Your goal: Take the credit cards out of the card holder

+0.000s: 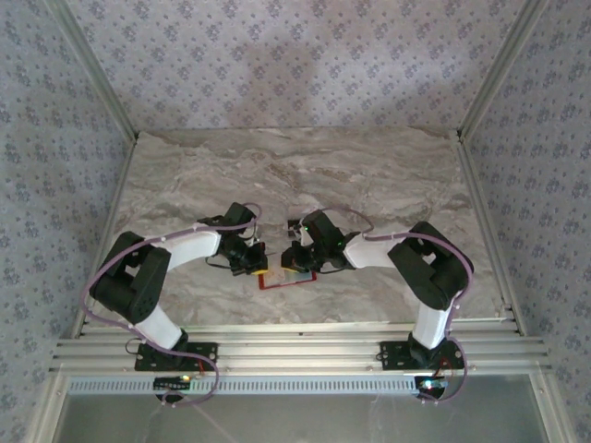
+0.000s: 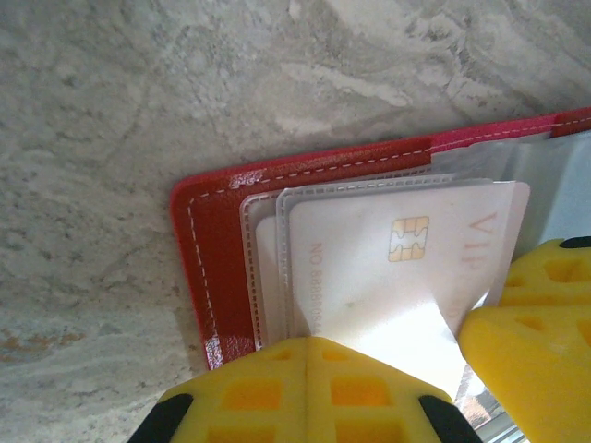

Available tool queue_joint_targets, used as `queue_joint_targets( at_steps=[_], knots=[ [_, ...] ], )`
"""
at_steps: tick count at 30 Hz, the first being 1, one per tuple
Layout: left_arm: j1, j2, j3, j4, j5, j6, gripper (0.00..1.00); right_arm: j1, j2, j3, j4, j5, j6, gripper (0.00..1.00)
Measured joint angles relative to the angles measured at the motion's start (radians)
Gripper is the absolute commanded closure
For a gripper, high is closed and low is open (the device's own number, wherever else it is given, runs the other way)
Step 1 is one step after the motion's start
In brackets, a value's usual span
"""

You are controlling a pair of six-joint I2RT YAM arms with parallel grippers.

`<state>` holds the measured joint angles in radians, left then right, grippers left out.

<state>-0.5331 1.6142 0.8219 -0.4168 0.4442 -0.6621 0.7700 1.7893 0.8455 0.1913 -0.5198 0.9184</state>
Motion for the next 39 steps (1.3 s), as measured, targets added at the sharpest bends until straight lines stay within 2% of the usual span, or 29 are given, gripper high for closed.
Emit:
queue_joint_targets(
  at_steps=[11,17,25,31,39],
  knots=[
    [-0.004,0.006,0.002,0.003,-0.003,0.0,0.97,-0.013,-0.032,-0.04,0.032,-0.001,0.014,0.96],
    [-0.004,0.011,0.002,0.002,-0.003,0.0,0.98,-0.023,-0.044,-0.05,0.038,0.0,0.018,0.95],
    [-0.004,0.011,0.002,0.002,-0.003,0.0,0.98,-0.026,-0.048,-0.06,0.039,0.007,0.024,0.88],
    [-0.004,0.01,0.002,0.002,-0.003,0.0,0.97,-0.026,-0.048,-0.061,0.041,0.007,0.029,0.9],
    [-0.024,-0.016,0.002,0.016,0.015,-0.019,0.89,-0.025,-0.039,-0.061,0.056,0.003,0.035,0.9]
  ],
)
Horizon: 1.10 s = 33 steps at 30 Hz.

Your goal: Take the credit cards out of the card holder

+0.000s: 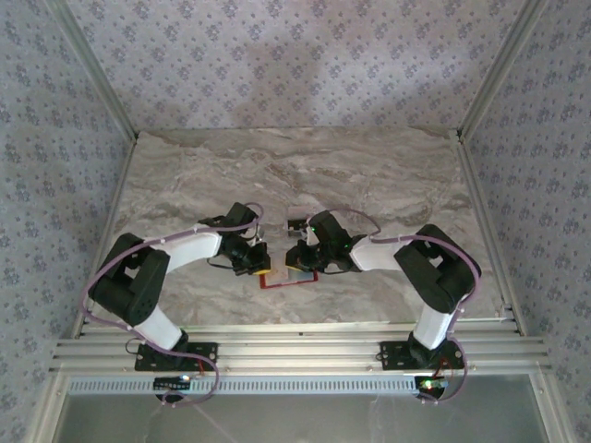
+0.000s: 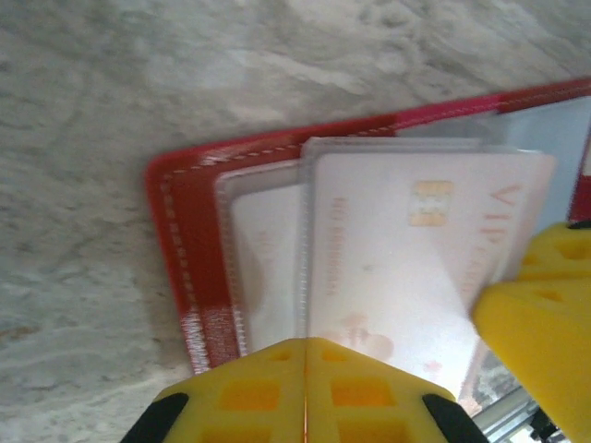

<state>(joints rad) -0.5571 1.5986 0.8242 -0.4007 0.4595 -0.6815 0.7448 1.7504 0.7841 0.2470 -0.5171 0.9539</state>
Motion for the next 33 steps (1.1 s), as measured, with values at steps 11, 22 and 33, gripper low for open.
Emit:
queue_joint_targets(
  at_steps=[11,22,33],
  knots=[
    [-0.013,0.024,0.015,0.048,0.029,-0.018,0.92,0.008,0.023,0.006,0.013,-0.008,0.007,0.83],
    [-0.013,0.047,0.018,0.039,0.016,-0.006,0.92,0.008,0.026,0.005,0.022,-0.008,0.027,0.89],
    [-0.013,0.047,0.021,0.026,-0.001,0.007,0.93,0.007,0.037,-0.003,0.042,-0.007,0.05,0.97]
  ],
)
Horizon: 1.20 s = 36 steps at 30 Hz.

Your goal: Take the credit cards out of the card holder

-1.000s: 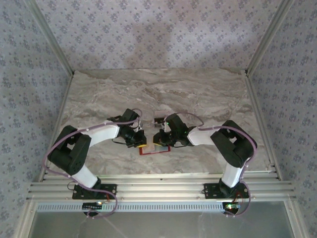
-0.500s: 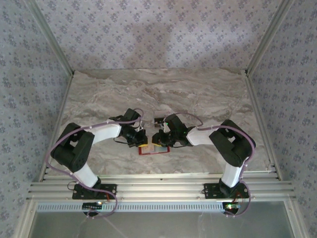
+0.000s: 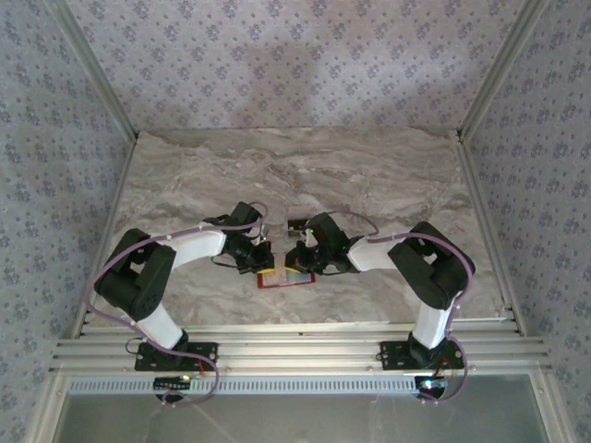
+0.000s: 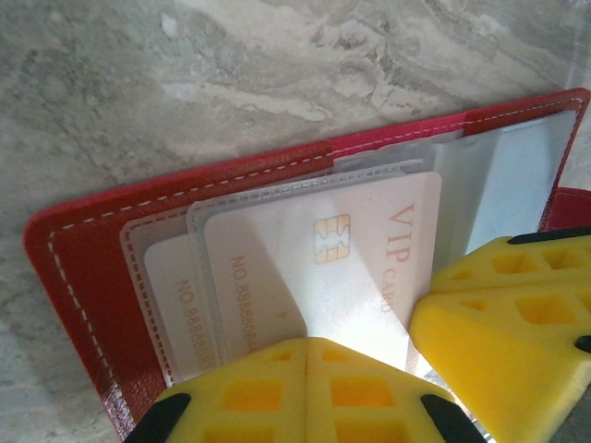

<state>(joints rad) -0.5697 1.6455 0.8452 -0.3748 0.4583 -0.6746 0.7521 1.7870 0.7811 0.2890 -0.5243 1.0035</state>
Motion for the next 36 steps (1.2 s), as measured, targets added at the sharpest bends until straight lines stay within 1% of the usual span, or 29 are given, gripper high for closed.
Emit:
queue_joint_targets(
  at_steps=[10,19,21,25,29,31,34,36],
  knots=[
    [-0.005,-0.005,0.009,-0.029,-0.03,0.013,0.93,-0.012,-0.024,-0.018,-0.006,0.0,-0.006,1.0],
    [-0.005,-0.008,0.009,-0.056,-0.062,0.013,0.93,-0.017,-0.053,-0.029,-0.022,0.009,-0.01,1.0],
    [-0.005,-0.008,0.009,-0.058,-0.063,0.013,0.93,-0.019,-0.062,-0.032,-0.024,0.012,-0.01,0.98],
    [-0.007,-0.007,0.013,-0.065,-0.066,0.013,0.93,-0.019,-0.066,-0.032,-0.014,0.011,-0.008,0.9],
    [-0.013,-0.001,0.023,-0.076,-0.075,0.013,0.93,-0.015,-0.055,-0.032,0.027,0.0,0.0,0.88],
    [-0.019,0.003,0.028,-0.077,-0.079,0.013,0.93,-0.01,-0.042,-0.03,0.039,-0.004,0.002,0.88],
    [-0.022,0.006,0.031,-0.079,-0.082,0.013,0.93,0.002,-0.02,-0.025,0.045,-0.008,0.003,0.94],
    [-0.022,0.006,0.032,-0.082,-0.085,0.013,0.93,0.002,-0.018,-0.024,0.047,-0.007,0.002,0.95]
  ],
)
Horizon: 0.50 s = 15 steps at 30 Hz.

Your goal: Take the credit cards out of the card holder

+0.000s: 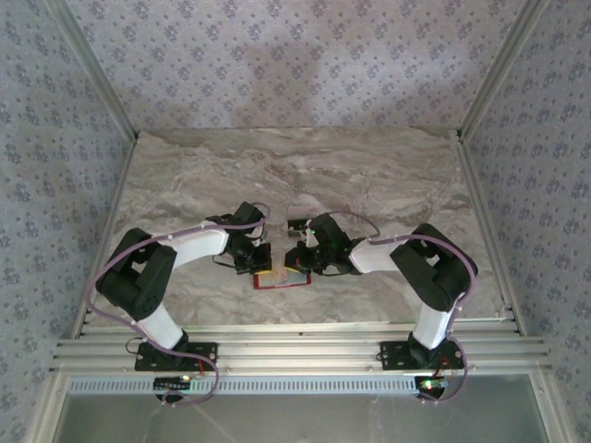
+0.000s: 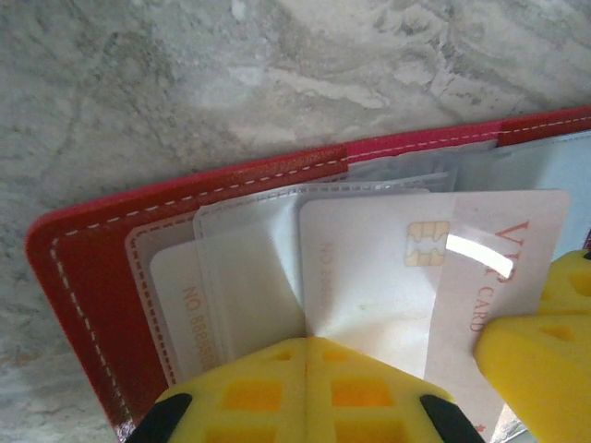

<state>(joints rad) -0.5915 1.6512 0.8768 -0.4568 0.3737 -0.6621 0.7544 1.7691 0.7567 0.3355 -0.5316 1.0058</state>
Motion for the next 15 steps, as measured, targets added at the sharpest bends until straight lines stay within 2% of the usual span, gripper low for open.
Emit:
queue_joint_targets(
  at_steps=[7,15],
  knots=[
    [0.0,0.0,0.002,-0.003,-0.001,0.0,0.93,-0.001,-0.027,0.001,-0.042,0.024,-0.018,0.99],
    [-0.005,-0.006,0.004,-0.008,-0.012,-0.001,0.93,-0.025,-0.156,0.0,-0.212,0.098,-0.097,1.0]
  ],
)
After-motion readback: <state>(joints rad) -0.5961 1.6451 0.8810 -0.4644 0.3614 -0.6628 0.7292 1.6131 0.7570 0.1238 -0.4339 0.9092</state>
